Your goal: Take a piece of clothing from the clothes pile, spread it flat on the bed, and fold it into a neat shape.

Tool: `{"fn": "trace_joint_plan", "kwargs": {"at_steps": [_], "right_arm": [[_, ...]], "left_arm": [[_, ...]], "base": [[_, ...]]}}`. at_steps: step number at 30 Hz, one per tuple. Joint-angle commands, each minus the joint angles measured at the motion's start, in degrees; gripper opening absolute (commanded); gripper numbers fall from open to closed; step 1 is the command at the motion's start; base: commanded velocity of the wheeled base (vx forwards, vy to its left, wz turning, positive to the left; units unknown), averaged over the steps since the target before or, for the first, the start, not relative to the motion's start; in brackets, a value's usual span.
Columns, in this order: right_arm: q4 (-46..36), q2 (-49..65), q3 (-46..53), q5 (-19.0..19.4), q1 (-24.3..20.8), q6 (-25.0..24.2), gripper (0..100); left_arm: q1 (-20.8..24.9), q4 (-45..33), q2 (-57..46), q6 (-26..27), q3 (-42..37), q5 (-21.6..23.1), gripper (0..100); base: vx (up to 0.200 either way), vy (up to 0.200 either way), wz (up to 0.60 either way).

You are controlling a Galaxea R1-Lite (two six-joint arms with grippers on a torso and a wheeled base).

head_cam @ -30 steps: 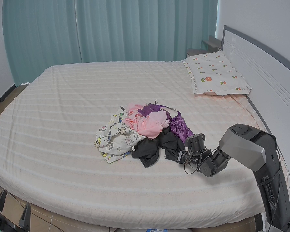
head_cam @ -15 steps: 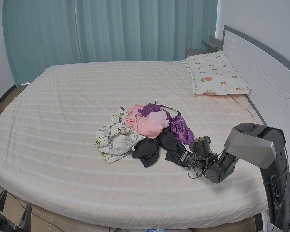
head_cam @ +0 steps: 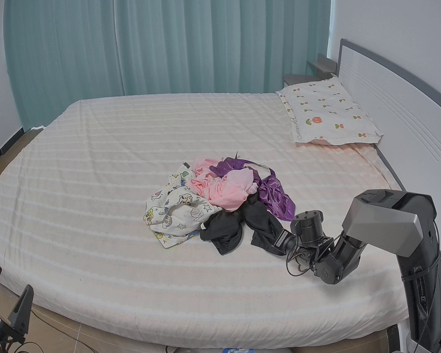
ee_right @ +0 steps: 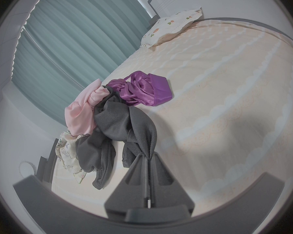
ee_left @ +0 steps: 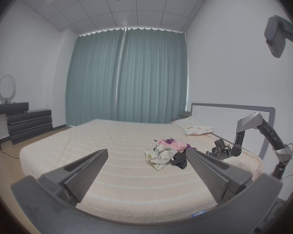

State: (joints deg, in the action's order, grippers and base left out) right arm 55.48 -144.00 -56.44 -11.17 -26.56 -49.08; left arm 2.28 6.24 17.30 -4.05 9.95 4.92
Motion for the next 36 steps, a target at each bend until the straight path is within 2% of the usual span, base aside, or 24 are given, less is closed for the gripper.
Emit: {"fn": "trace_joint_plan", "kwargs": {"at_steps": [1, 3, 6, 9, 12, 13, 16, 18, 19, 22, 25, 36], "right_arm": [[3.4, -1.4, 1.4, 0.3, -0.1, -0.8, 0], [3.4, -1.4, 1.4, 0.4, -0.1, -0.8, 0], [3.4, -1.5, 1.3, 0.3, -0.1, -0.8, 0], [3.4, -1.5, 1.4, 0.3, -0.1, -0.8, 0], [3.4, -1.5, 1.4, 0.3, -0.1, -0.9, 0], [3.4, -1.5, 1.4, 0.3, -0.1, -0.9, 0], [3.5, -1.5, 1.4, 0.3, -0.1, -0.9, 0], [3.5, -1.5, 1.4, 0.3, -0.1, -0.9, 0], [3.5, -1.5, 1.4, 0.3, -0.1, -0.9, 0], [3.5, -1.5, 1.4, 0.3, -0.1, -0.9, 0], [3.5, -1.5, 1.3, 0.3, -0.1, -0.9, 0], [3.5, -1.6, 1.3, 0.3, -0.1, -0.9, 0]], "left_arm": [[10.9, 19.7, 46.1, -9.1, 4.1, 3.5, 100], [13.1, 27.4, 55.0, -15.1, 4.1, 3.2, 100], [15.7, 33.7, 64.3, -19.2, 4.3, 1.8, 100], [20.4, 40.5, 77.4, -22.3, 6.8, -2.8, 100], [23.9, 43.4, 86.1, -26.1, 10.7, -6.6, 100], [23.9, 43.4, 86.1, -26.1, 10.7, -6.6, 100], [26.8, 43.3, 94.4, -32.0, 17.8, -8.7, 100], [26.8, 43.3, 94.4, -32.0, 17.8, -8.7, 100], [28.0, 43.2, 100.2, -33.7, 21.8, -8.8, 100], [28.4, 43.2, 103.0, -33.7, 23.6, -8.9, 100], [29.5, 43.2, 110.1, -33.8, 29.0, -9.0, 100], [31.1, 39.8, 121.7, -34.4, 43.6, -9.0, 100]], "base": [[0.000, 0.000, 0.00], [0.000, 0.000, 0.00], [0.000, 0.000, 0.00], [0.000, 0.000, 0.00], [0.000, 0.000, 0.00], [0.000, 0.000, 0.00], [0.000, 0.000, 0.00], [0.000, 0.000, 0.00], [0.000, 0.000, 0.00], [0.000, 0.000, 0.00], [0.000, 0.000, 0.00], [0.000, 0.000, 0.00]]}}
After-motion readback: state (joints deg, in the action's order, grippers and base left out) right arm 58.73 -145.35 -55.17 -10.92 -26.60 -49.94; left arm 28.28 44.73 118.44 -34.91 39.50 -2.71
